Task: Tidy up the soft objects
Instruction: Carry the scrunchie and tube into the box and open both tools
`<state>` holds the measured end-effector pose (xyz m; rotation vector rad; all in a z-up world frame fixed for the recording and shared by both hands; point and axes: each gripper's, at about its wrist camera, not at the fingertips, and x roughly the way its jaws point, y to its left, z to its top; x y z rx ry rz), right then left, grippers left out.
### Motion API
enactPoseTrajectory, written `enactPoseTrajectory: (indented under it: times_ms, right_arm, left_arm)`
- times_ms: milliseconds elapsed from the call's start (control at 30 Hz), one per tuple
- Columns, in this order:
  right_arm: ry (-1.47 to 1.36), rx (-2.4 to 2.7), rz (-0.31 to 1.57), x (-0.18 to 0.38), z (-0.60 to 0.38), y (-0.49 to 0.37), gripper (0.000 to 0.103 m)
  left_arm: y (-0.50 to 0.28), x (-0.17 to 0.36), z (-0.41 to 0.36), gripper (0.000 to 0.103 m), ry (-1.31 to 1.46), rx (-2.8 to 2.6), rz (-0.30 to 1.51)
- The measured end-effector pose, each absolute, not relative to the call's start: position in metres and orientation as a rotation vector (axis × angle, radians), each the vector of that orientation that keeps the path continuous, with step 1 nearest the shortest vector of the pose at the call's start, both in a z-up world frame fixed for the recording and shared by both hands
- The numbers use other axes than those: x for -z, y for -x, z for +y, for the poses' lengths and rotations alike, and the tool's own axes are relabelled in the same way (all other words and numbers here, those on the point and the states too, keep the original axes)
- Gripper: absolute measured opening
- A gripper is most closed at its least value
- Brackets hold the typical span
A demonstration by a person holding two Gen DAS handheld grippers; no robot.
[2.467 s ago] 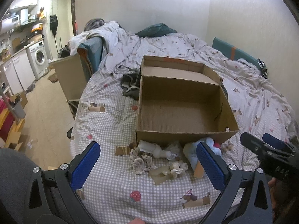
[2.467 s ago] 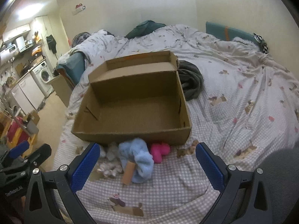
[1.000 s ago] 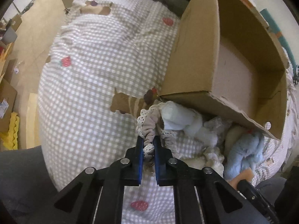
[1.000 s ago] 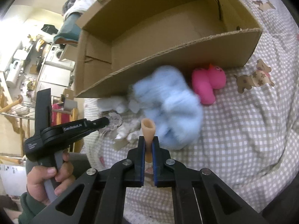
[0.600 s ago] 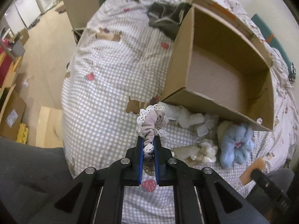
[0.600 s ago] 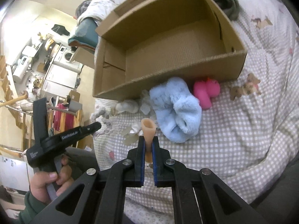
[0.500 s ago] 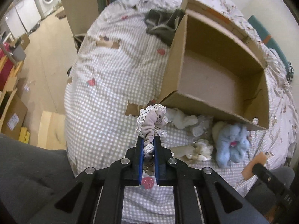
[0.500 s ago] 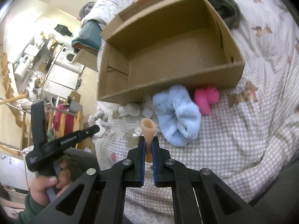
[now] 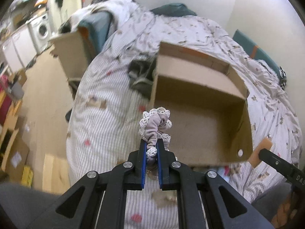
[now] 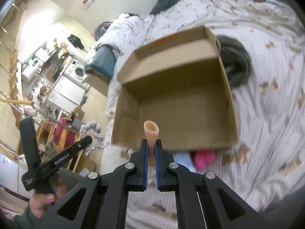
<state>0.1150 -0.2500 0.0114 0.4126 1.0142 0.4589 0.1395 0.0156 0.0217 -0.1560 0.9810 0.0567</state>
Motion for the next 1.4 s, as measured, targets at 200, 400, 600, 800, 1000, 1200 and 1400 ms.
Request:
enactPoseTrajectory:
  times_ms: [200,400,600,800,1000,1200,1400]
  right_arm:
    - [-0.370,-0.441,0.963,-0.013,-0.244,-0.152,0.008]
    - [-0.296,-0.413,0.945,0.004,-0.231,-0.178,0.008]
    - [-0.299,-0.403,1.003,0.042,-0.228,-0.182,0.008]
    - [-0.243,-0.387,1.045,0.060,-0.221,-0.188,0.008]
    - [-0.222,-0.378,1.081,0.069,-0.218,-0.189,0.008]
    - [-0.217,-0.374,1.095,0.071,-0.216,-0.190,0.008]
    - [-0.221,-0.371,1.096,0.071,-0.217,-0.190,0.008]
  left_arm:
    - [-0.187,-0.017,-0.012,0.009,0.054,-0.008,0.965]
    - [-0.215,0.012,-0.023,0.009,0.023,0.034,0.948]
    - [-0.217,0.045,-0.030,0.009,0.019,0.059,0.989]
    - [-0.219,0.065,-0.035,0.009,-0.016,0.034,1.027]
    - [-0.218,0.073,-0.030,0.009,-0.003,0.015,1.042]
    - [-0.217,0.073,-0.031,0.009,-0.018,0.022,1.035]
    - [-0.217,0.073,-0.029,0.009,-0.018,-0.002,1.034]
